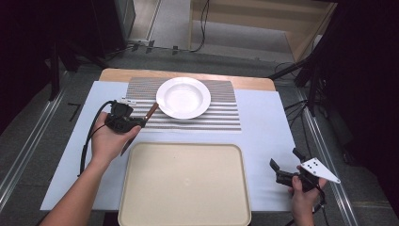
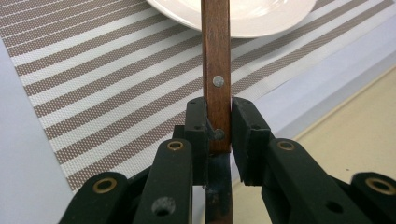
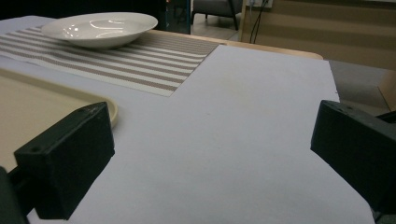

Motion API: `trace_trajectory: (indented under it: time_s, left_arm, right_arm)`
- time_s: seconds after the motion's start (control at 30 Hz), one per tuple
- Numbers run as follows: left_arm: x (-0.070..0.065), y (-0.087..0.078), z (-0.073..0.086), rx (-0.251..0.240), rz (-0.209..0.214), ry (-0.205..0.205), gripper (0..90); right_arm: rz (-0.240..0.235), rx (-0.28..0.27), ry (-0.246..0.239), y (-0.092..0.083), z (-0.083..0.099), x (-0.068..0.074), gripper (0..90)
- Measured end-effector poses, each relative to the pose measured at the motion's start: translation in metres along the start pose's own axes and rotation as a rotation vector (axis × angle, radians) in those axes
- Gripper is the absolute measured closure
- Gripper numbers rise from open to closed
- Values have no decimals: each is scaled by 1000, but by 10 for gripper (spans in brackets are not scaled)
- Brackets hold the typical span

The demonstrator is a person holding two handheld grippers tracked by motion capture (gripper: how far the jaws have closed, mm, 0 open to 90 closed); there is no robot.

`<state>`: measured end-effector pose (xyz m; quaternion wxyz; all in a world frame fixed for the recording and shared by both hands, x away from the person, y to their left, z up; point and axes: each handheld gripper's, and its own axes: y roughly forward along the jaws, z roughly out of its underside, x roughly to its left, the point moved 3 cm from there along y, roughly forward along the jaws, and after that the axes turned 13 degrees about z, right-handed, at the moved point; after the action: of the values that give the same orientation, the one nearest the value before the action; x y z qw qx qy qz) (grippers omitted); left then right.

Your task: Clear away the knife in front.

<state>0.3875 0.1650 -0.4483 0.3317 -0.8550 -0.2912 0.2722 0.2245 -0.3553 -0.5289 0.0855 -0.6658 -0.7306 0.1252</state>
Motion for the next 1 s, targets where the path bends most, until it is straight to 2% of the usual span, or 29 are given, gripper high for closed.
trace_trajectory:
  time_s: [0.1,0.3,0.67,1.0]
  left_arm:
    - [-6,-3,3,-19,11,1,771]
    - [-16,-3,9,-18,15,11,771]
    - [-35,-8,20,-34,54,24,771]
    - [-51,-5,34,-20,72,29,771]
  right_arm:
    - [0,0,0,0,0,0,0]
    - [0,0,0,0,0,0,0]
    - [0,-1,0,0,0,0,0]
    - [0,0,-1,0,0,0,0]
